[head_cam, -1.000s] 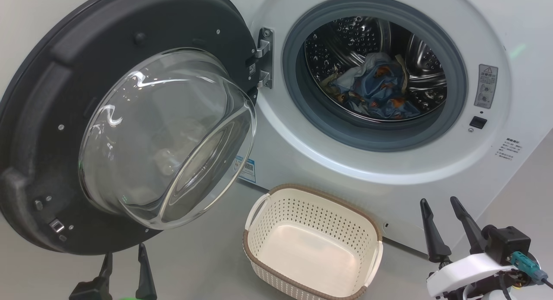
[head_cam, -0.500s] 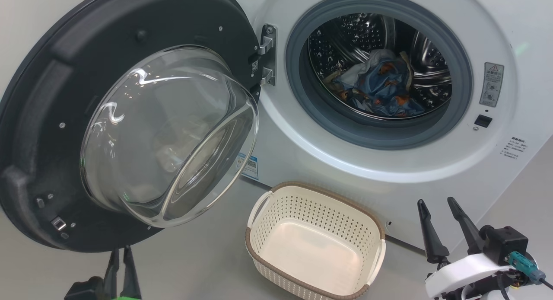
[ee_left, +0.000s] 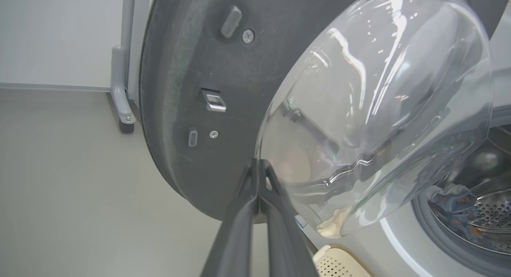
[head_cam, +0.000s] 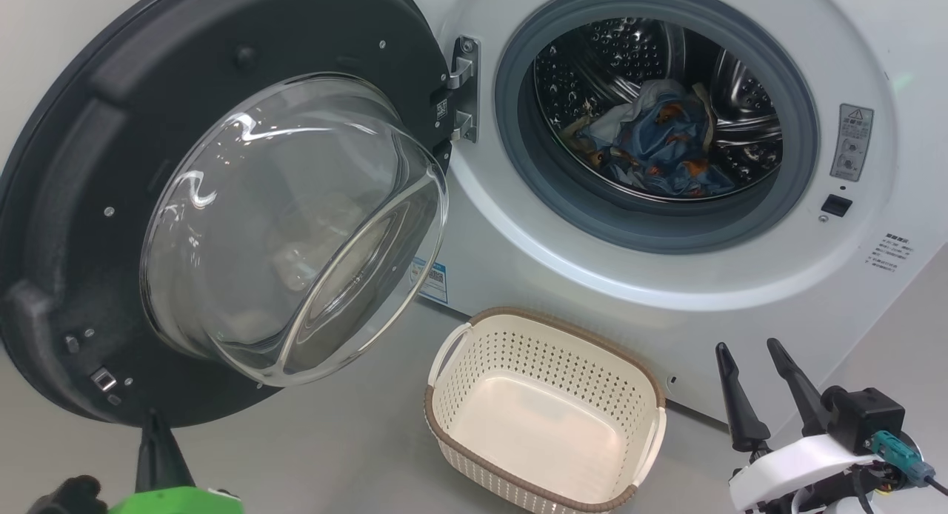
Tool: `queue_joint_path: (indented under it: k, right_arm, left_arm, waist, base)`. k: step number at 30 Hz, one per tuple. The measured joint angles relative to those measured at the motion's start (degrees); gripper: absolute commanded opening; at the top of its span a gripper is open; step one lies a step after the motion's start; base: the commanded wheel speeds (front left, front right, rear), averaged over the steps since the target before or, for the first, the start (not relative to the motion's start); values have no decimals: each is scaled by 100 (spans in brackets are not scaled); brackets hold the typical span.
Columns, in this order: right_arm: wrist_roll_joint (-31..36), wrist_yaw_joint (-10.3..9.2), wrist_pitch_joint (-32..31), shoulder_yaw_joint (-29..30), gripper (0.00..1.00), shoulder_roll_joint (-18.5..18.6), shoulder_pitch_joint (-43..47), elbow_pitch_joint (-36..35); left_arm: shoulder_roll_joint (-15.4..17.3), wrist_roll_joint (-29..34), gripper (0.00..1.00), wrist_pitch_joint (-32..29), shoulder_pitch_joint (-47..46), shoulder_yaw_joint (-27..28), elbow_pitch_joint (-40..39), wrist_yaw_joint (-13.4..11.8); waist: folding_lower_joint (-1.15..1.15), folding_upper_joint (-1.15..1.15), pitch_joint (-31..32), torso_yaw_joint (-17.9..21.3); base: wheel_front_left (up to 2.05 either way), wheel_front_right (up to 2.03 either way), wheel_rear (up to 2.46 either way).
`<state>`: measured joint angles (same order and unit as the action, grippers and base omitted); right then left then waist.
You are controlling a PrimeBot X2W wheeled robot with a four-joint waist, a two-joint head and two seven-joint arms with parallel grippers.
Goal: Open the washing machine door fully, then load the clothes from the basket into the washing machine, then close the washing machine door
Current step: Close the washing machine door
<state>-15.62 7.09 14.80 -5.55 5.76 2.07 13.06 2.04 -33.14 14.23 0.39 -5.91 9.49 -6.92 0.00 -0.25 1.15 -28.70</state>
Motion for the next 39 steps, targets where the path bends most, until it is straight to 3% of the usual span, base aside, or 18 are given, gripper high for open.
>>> queue_joint_path:
  k: [8, 23, 26, 32, 39]
  right_arm:
    - [0, 0, 0, 2, 100, 16, -9, 1]
    - [0, 0, 0, -55, 100, 45, -113, 5]
    - [0, 0, 0, -57, 100, 46, -116, 9]
    - [0, 0, 0, -31, 100, 41, -114, 15]
    - [0, 0, 0, 27, 100, 44, -108, 23]
  left_arm:
    - [-4, -1360, 0, 20, -5, 730, -827, -9]
    - [-12, -2476, 0, 49, 24, 1984, -1400, -9]
    - [-14, -2851, 0, 36, 7, 2174, -1399, 104]
    - [177, -3520, 0, -371, -51, 2537, -1330, 305]
    - [542, -4714, 0, -1105, -532, 2969, -1148, 519]
  waist:
    - [0, 0, -50, -51]
    - [0, 0, -168, -145]
    - [0, 0, -182, -149]
    - [0, 0, -180, -141]
    - [0, 0, -164, -124]
  base:
    - [0, 0, 0]
    - [0, 0, 0]
    - [0, 0, 0]
    - [0, 0, 0]
    - [0, 0, 0]
